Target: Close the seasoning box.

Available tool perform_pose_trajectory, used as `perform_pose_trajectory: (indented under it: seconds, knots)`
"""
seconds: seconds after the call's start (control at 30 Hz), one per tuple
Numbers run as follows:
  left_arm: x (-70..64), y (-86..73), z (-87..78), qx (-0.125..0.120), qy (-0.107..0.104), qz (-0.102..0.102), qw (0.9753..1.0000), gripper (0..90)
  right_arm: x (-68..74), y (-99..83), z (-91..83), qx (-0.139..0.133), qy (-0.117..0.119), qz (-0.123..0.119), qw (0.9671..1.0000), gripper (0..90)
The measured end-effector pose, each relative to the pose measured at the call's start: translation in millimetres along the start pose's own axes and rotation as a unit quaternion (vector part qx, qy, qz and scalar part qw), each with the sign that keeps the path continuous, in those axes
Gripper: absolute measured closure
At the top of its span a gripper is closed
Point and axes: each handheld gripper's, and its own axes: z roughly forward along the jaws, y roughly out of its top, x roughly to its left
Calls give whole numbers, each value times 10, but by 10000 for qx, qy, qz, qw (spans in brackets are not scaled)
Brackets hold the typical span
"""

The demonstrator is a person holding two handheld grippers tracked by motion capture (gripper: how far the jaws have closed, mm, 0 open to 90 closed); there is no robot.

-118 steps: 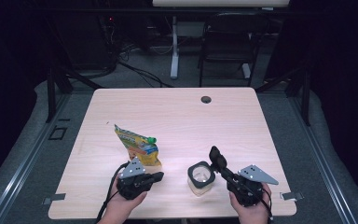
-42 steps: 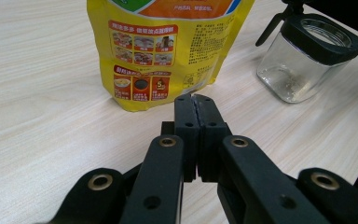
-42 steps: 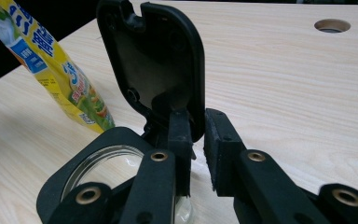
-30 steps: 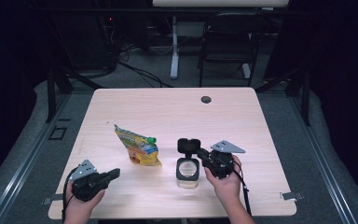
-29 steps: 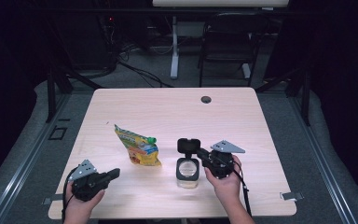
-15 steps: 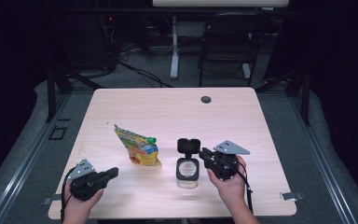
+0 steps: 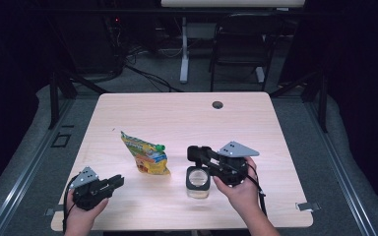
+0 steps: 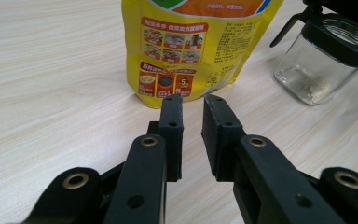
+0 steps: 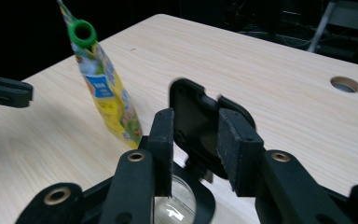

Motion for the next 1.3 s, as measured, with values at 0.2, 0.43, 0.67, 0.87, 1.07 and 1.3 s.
perform_pose_trajectory:
  seconds: [0.2,0.43,0.67,0.87,1.07,1.3]
  knots:
    - [21,5,-31,12,24,-24,10000,782,92,152,41,-32,85,-185,9998,663]
    - [48,11,-60,-27,38,-51,10000,777,151,252,155,52,201,-320,9993,622]
    - [86,6,-85,-54,108,-83,9999,752,238,365,246,17,440,-316,9985,634]
    - [122,-2,-101,-108,122,-136,9998,751,307,414,351,4,693,-280,9972,675]
    - [131,-6,-95,-101,142,-141,9997,753,361,453,414,26,797,-325,9963,692]
    - [142,-10,-98,-101,172,-154,9997,753,416,494,468,17,857,-394,9955,701]
